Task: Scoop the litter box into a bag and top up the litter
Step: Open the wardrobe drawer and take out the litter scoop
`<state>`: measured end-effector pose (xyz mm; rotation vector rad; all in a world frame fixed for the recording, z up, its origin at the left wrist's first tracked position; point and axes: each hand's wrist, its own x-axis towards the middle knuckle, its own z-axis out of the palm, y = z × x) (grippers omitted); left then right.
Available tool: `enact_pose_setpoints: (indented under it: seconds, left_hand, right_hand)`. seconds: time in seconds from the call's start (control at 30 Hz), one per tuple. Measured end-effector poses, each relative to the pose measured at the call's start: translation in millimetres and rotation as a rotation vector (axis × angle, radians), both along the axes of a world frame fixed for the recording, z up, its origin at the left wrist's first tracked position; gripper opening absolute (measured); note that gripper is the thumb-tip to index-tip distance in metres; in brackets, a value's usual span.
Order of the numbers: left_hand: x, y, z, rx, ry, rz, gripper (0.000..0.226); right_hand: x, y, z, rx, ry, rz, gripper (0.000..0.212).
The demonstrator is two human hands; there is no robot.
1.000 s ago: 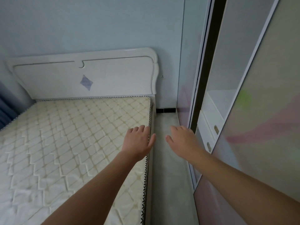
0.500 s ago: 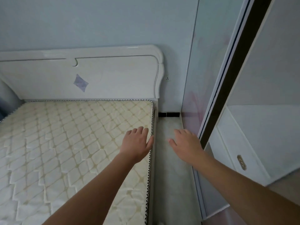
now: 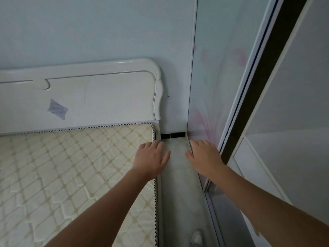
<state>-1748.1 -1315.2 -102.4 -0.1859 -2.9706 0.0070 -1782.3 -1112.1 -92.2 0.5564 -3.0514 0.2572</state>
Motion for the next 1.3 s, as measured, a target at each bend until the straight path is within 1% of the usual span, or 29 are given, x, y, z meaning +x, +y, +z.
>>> enact_pose_setpoints:
  seconds: [0.17,0.27,0.37,0.47,0.57,0.67,0.73,0.83,0.93,1.03,1.17,1.23,1.3]
  left_hand:
    - [-49.8,-9.7,2.4,-0.010,0.019,0.046,0.061]
    - [-77.9,-16.1,10.0,0.031,0.047,0.106,0.064]
    - [-100.4,-22.6,10.8,0.018,0.063,0.141,0.062]
    - [-115.8,-23.6,7.9,0.011,0.047,0.148,0.059]
    - [-133.0,-21.4,7.9,-0.004,0.006,0.139,0.063]
    - [-159.0,-14.1,12.5,0.002,0.004,0.102,0.066]
    - [-178.4,-5.2,13.9,-0.002,-0.001,0.045,0.064]
    - [-206.8,14.9,9.3,0.000,0.003,-0.092,0.057]
    - [-235.8,42.4,1.2,0.016,-0.038,-0.236,0.058]
    - [-259.0,78.8,-6.6,-0.001,-0.072,-0.396,0.066]
    - [-259.7,128.5,-11.9,-0.004,-0.099,-0.630,0.076]
    - [-250.3,149.7,-10.3,-0.005,-0.114,-0.713,0.073]
    - [-242.3,168.9,-7.4,0.001,-0.105,-0.797,0.065]
  right_hand:
    - [-60.6,-11.0,-2.4,0.008,-0.011,0.024,0.048]
    - [-100.7,-17.1,4.6,-0.003,0.021,0.037,0.043]
    - [-131.7,-28.2,9.6,-0.017,0.048,0.070,0.040]
    - [-149.4,-36.7,12.1,-0.031,0.062,0.090,0.040]
    - [-160.7,-34.1,11.7,-0.030,0.039,0.075,0.043]
    - [-174.8,-22.3,11.1,-0.053,0.034,0.033,0.041]
    - [-183.8,-12.8,11.8,-0.064,0.037,-0.009,0.041]
    - [-192.4,3.9,9.7,-0.082,0.041,-0.093,0.042]
    - [-190.7,25.8,12.7,-0.095,0.043,-0.198,0.055]
    - [-183.2,57.9,16.5,-0.107,0.050,-0.314,0.044]
    - [-158.1,84.7,9.9,-0.084,0.058,-0.357,0.049]
    - [-141.5,89.9,5.4,-0.091,0.075,-0.429,0.050]
    - [-127.0,102.6,4.4,-0.106,0.086,-0.548,0.054]
